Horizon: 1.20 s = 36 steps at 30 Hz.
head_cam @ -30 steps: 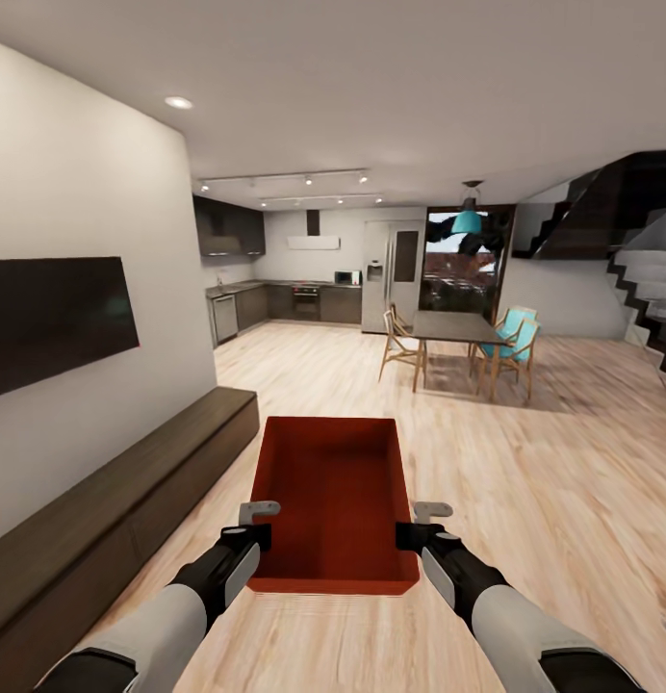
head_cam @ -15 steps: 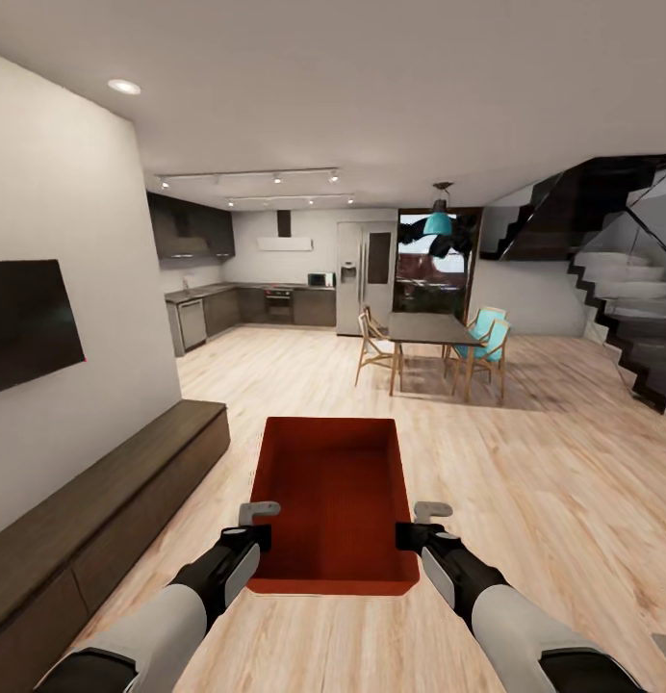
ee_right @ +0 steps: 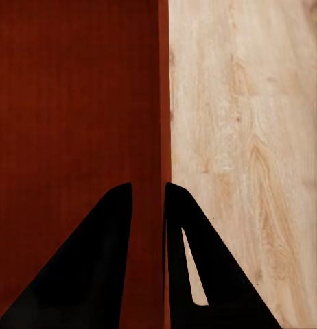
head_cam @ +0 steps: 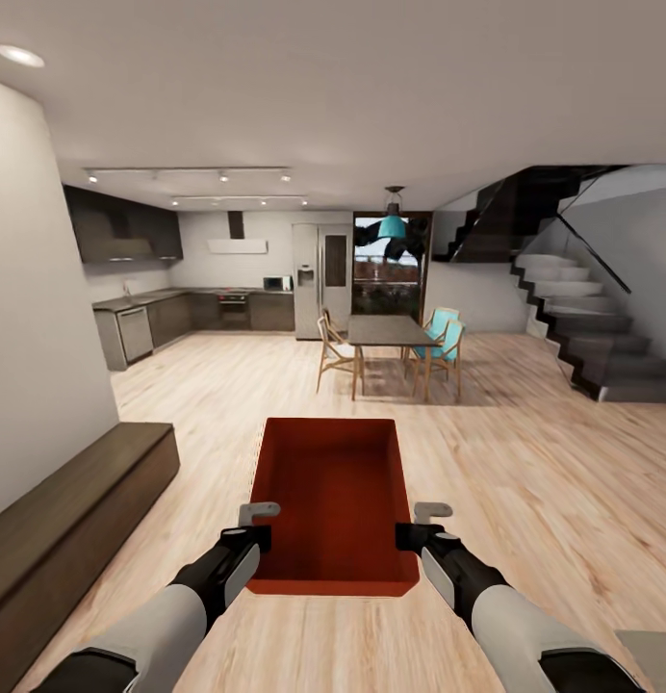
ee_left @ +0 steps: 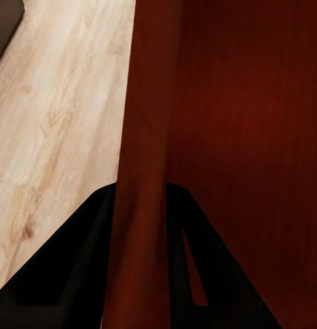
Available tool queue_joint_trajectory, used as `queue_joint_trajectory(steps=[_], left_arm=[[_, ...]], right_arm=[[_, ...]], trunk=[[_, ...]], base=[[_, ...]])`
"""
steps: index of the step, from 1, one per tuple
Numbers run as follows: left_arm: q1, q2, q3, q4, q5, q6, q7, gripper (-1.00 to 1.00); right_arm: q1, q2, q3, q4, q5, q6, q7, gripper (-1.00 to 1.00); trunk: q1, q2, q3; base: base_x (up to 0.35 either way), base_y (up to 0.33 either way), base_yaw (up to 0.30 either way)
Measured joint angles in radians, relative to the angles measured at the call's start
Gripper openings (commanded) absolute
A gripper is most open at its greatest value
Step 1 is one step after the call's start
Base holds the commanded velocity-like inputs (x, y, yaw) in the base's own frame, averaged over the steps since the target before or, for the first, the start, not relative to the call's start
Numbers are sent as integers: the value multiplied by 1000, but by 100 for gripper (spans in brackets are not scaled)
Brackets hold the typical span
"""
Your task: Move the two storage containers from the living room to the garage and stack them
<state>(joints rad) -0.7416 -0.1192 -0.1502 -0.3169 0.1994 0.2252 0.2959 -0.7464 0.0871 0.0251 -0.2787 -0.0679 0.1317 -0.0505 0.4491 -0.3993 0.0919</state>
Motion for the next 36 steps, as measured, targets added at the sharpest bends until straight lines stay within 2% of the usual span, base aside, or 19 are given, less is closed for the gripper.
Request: queue_joint_trajectory(steps=[19,36], left_arm=[[0,0,-1,-2,0,-1,0,-100],[0,0,6,4,-8,1,-4,-100]], right_arm=[[0,-1,-3,0,3,-1,3,-100],[0,-1,-3,5,2,1,3,-100]], trunk=[[0,0,10],[0,0,11]], base=[[321,0,-278],[322,0,-12]])
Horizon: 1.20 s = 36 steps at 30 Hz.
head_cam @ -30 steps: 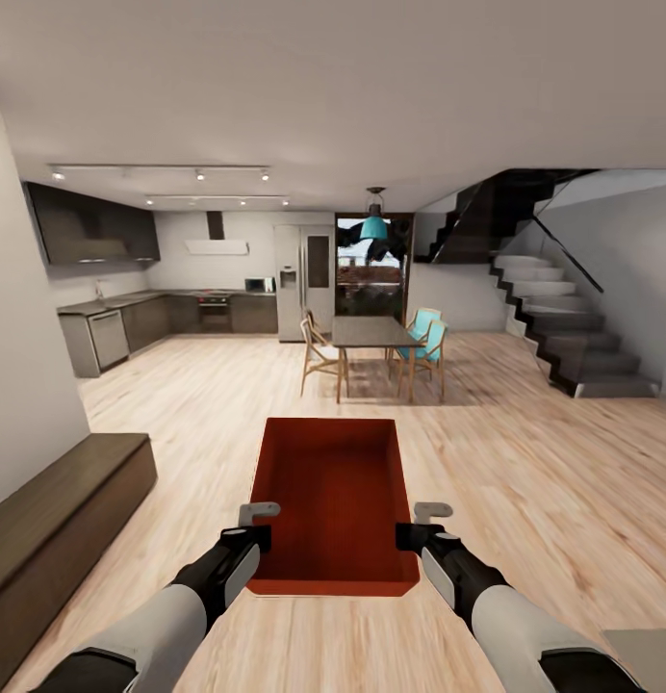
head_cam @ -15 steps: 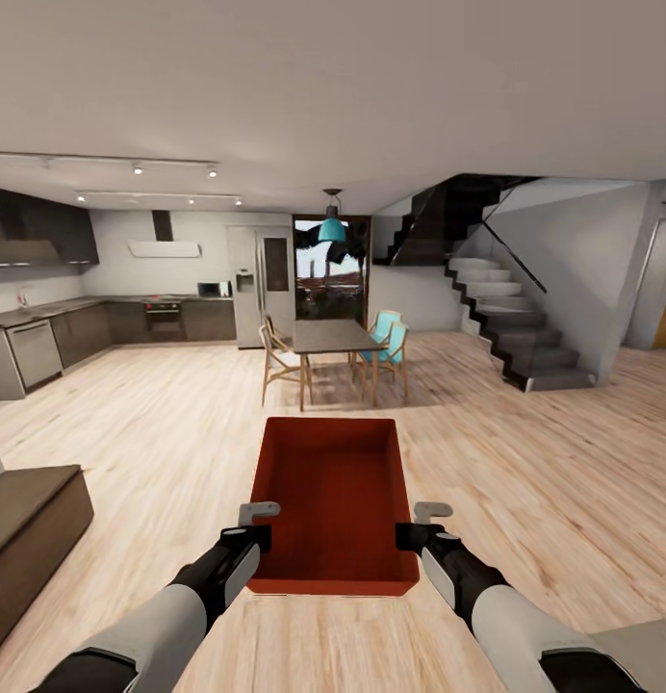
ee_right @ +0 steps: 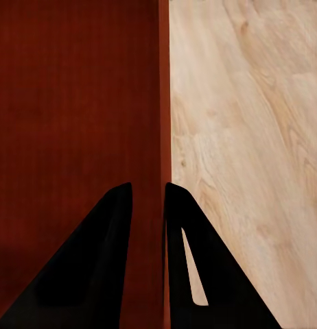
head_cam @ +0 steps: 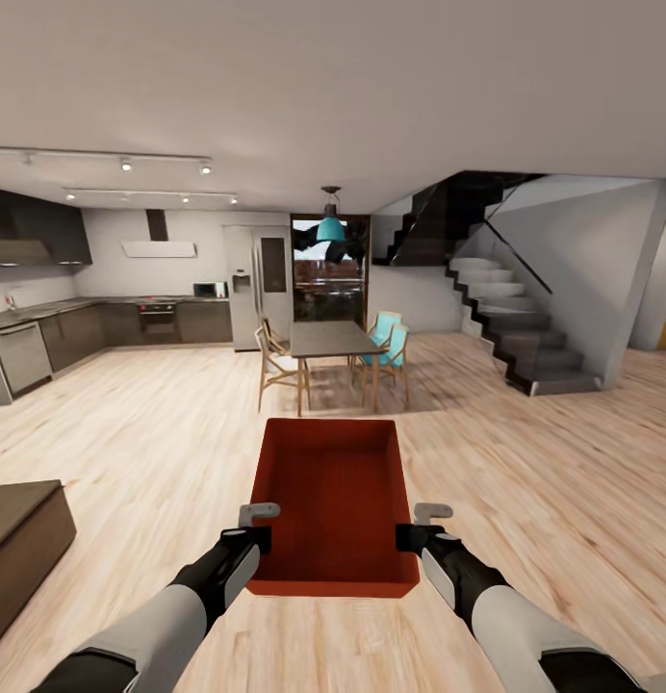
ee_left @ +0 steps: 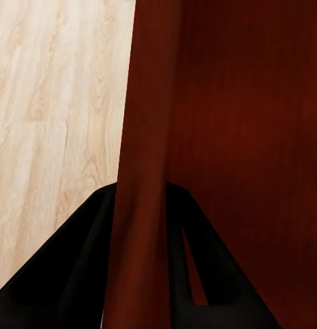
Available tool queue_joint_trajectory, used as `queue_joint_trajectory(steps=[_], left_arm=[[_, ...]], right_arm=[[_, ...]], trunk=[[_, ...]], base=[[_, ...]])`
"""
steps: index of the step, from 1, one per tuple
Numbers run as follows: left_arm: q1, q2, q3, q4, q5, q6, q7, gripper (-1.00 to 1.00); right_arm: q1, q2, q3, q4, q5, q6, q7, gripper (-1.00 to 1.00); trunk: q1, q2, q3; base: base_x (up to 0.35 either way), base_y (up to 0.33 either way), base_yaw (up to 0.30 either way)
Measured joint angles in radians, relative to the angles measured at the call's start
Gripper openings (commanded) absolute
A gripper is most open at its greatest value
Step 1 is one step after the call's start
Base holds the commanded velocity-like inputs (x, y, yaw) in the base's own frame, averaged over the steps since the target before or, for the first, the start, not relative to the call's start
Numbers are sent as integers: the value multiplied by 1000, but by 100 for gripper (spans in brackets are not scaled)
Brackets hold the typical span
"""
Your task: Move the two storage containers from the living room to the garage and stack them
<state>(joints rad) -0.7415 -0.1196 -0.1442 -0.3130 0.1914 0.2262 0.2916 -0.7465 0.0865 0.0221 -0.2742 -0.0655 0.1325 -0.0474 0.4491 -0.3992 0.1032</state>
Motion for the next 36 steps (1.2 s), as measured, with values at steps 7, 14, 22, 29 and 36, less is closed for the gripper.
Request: queue_joint_trajectory(steps=[7,14,22,29,36], left_arm=[[0,0,0,-1,0,-1,0,-100],[0,0,0,-3,0,-2,0,-100],[0,1,3,-3,-4,-1,-4,-100],[0,1,3,-3,-4,-1,-4,-100],[0,1,3,-1,-3,-1,-4,-100]], right_arm=[[0,0,0,0,0,-2,0,-100],[0,0,2,-2,-2,-2,-1,-100],[0,1,4,-3,-4,-1,-3,-100],[0,1,5,-3,-6,-1,-4,-100],[0,1,5,-3,-6,0,-4,-100]], trunk=[[0,0,0],[0,0,0],[0,0,0],[0,0,0],[0,0,0]], base=[[323,0,0],[323,0,0],[323,0,0],[323,0,0],[323,0,0]])
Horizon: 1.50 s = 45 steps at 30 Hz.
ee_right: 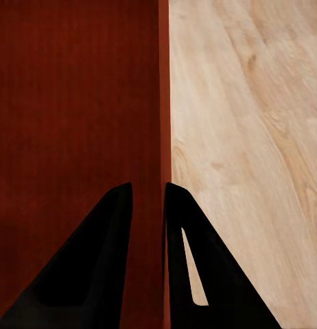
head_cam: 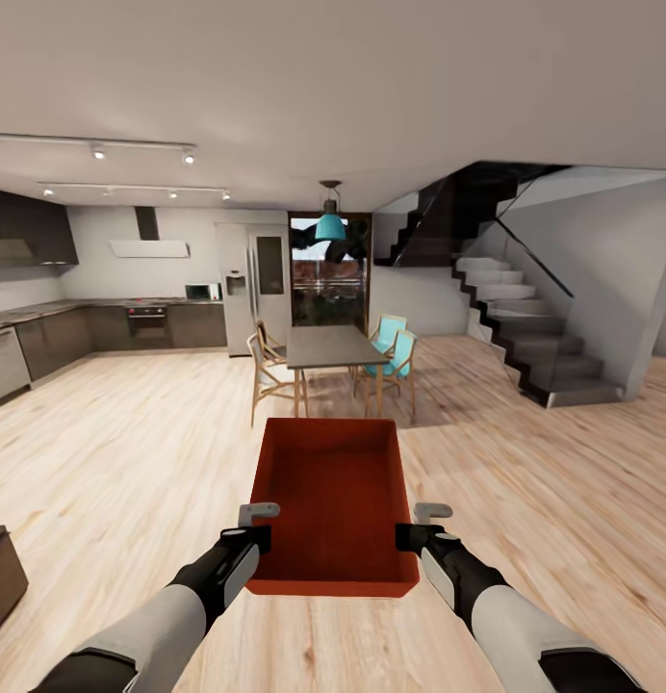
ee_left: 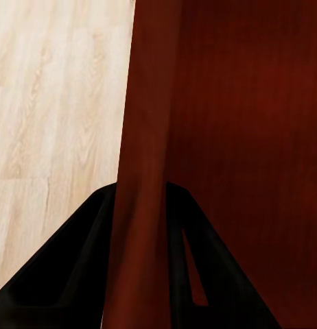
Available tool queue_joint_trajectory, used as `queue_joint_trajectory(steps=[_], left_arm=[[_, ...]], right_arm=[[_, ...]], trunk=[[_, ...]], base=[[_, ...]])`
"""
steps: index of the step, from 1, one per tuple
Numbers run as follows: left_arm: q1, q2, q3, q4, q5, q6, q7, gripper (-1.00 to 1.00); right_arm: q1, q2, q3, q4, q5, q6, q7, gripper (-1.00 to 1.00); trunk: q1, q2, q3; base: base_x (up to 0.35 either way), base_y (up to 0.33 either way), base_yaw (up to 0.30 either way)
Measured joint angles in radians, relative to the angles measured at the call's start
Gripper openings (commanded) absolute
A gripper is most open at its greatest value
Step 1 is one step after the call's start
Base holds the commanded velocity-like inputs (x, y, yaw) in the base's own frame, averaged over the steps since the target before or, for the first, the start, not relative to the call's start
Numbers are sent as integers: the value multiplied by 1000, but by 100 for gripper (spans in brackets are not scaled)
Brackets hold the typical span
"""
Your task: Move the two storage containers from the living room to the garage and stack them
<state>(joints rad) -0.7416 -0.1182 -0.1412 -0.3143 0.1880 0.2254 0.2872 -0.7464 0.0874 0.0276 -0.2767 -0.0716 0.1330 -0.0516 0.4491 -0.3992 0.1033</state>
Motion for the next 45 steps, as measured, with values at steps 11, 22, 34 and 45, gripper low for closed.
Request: queue_joint_trajectory(steps=[11,22,34,45], left_arm=[[0,0,0,1,0,0,0,-100],[0,0,0,2,-1,0,0,-100],[0,0,0,0,-1,0,0,-100],[0,0,0,2,0,0,0,-100]], right_arm=[[0,0,0,1,0,0,0,-100],[0,1,-3,2,3,-1,0,-100],[0,1,-2,1,2,-2,0,-100],[0,1,-2,1,2,0,0,-100]], trunk=[[0,0,0],[0,0,0],[0,0,0],[0,0,0]], base=[[323,0,-11],[323,0,-211],[323,0,-242],[323,0,-245]])
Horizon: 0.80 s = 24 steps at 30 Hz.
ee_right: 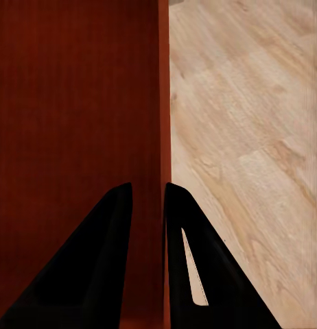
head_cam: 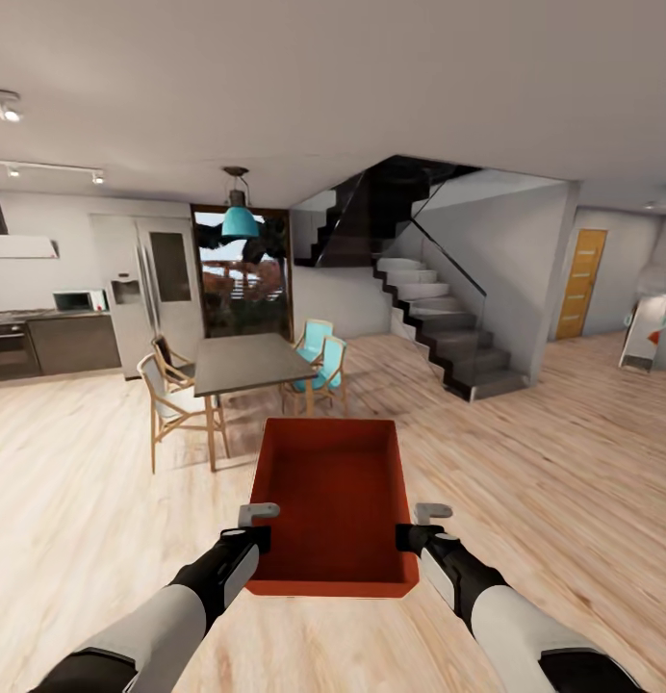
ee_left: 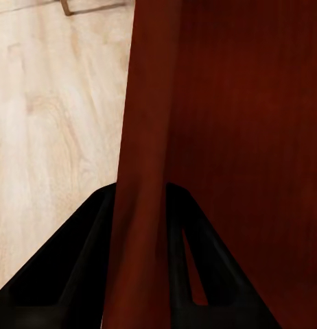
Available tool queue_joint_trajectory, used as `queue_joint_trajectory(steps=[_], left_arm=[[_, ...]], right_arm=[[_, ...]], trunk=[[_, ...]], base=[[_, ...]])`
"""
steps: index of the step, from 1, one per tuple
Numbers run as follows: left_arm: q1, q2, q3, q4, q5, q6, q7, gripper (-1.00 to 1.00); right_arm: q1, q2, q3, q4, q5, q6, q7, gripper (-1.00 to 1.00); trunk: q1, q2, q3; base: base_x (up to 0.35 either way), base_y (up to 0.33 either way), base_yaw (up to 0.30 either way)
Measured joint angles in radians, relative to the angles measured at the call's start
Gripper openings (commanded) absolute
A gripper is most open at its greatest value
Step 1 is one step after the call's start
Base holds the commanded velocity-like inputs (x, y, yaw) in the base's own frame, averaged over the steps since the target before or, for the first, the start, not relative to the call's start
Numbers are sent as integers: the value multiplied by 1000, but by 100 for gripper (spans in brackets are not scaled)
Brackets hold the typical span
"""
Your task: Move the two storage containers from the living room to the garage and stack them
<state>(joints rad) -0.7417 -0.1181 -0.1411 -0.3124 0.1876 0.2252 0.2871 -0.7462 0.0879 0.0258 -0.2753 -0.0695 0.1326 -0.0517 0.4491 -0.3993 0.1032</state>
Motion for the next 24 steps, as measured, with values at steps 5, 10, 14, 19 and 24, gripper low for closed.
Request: queue_joint_trajectory(steps=[5,10,14,19,24], left_arm=[[0,0,0,0,0,0,0,-100],[0,0,0,0,-1,0,0,-100],[0,0,0,0,0,0,0,-100],[0,0,0,0,0,0,0,-100],[0,0,0,0,0,0,0,-100]], right_arm=[[0,0,0,0,0,0,0,-100],[0,0,0,0,0,0,0,-100],[0,0,0,0,0,0,0,-100],[0,0,0,0,0,0,0,-100],[0,0,0,0,0,0,0,-100]], trunk=[[0,0,0],[0,0,0],[0,0,0],[0,0,0],[0,0,0]], base=[[323,0,-245],[323,0,-245],[323,0,-245],[323,0,-245],[323,0,-245]])
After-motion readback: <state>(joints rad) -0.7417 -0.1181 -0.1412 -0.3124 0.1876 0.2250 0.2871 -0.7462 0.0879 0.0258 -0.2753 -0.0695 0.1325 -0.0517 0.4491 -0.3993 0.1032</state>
